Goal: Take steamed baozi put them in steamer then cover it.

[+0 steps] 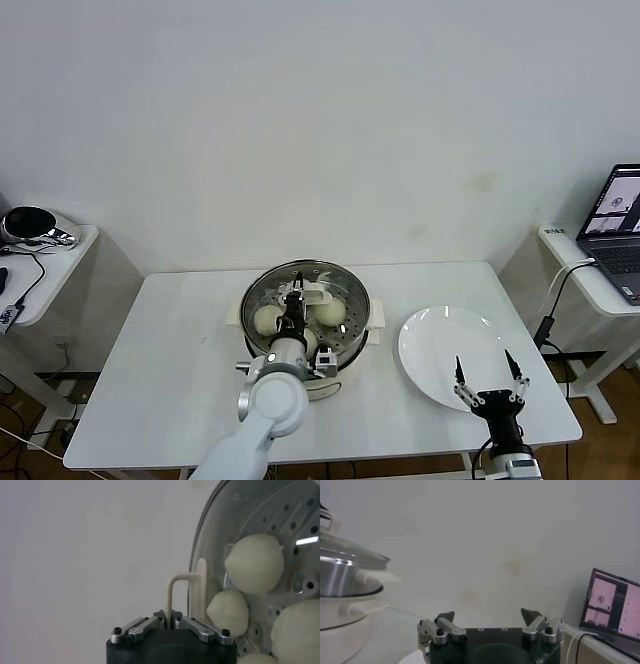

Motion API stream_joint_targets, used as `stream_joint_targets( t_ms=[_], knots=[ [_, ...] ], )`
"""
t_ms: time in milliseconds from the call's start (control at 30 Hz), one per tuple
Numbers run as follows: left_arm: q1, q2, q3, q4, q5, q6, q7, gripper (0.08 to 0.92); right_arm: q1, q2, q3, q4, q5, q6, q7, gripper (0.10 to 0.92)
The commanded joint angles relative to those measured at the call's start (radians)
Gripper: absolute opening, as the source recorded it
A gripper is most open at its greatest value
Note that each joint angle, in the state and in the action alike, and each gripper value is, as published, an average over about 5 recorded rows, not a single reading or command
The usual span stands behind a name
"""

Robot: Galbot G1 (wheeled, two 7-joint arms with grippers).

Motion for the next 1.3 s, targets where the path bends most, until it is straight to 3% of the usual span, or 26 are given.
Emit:
stream_joint_targets(
  t_ms=[33, 300, 533, 700, 800, 900, 967, 1033, 1167, 1300],
  knots=[
    [0.015, -0.006, 0.0, -0.014, 0.001, -0.003, -0.002, 0.158, 0.002, 0.0, -0.001, -0.002, -0.001, 0.0, 0.0, 0.823],
    [0.09, 0.013, -0.004, -0.123, -0.006, -0.005, -0.006, 0.376, 0.001, 0.003, -0.005, -0.003, -0.008, 0.0, 0.0, 0.823],
    [0.233, 0.084, -0.049, -0.345, -0.072, -0.017, -0.033, 0.575, -0.004, 0.005, -0.005, -0.002, -0.013, 0.001, 0.0, 0.823],
    [0.415, 0.119, -0.157, -0.544, -0.242, -0.041, -0.14, 0.722, -0.004, 0.005, -0.007, -0.006, -0.013, 0.007, 0.002, 0.823],
    [0.571, 0.116, -0.27, -0.618, -0.515, -0.086, -0.288, 0.792, -0.005, 0.003, -0.016, -0.009, -0.009, 0.011, 0.004, 0.823],
    [0.697, 0.111, -0.434, -0.591, -1.044, -0.31, -0.512, 0.818, -0.013, -0.011, -0.03, -0.01, 0.011, 0.013, 0.003, 0.823],
    [0.754, 0.099, -0.546, -0.54, -1.355, -0.497, -0.583, 0.821, -0.023, -0.03, -0.041, -0.011, 0.028, 0.012, -0.003, 0.823],
    [0.808, 0.083, -0.635, -0.499, -1.546, -0.601, -0.574, 0.822, -0.034, -0.051, -0.053, -0.012, 0.041, 0.009, -0.01, 0.823],
    [0.932, 0.084, -0.689, -0.464, -1.734, -0.591, -0.58, 0.823, -0.061, -0.09, -0.085, -0.006, 0.083, -0.011, -0.022, 0.823],
    [1.011, 0.074, -0.666, -0.417, -1.753, -0.633, -0.585, 0.823, -0.096, -0.124, -0.124, 0.003, 0.139, -0.037, -0.041, 0.823]
  ],
)
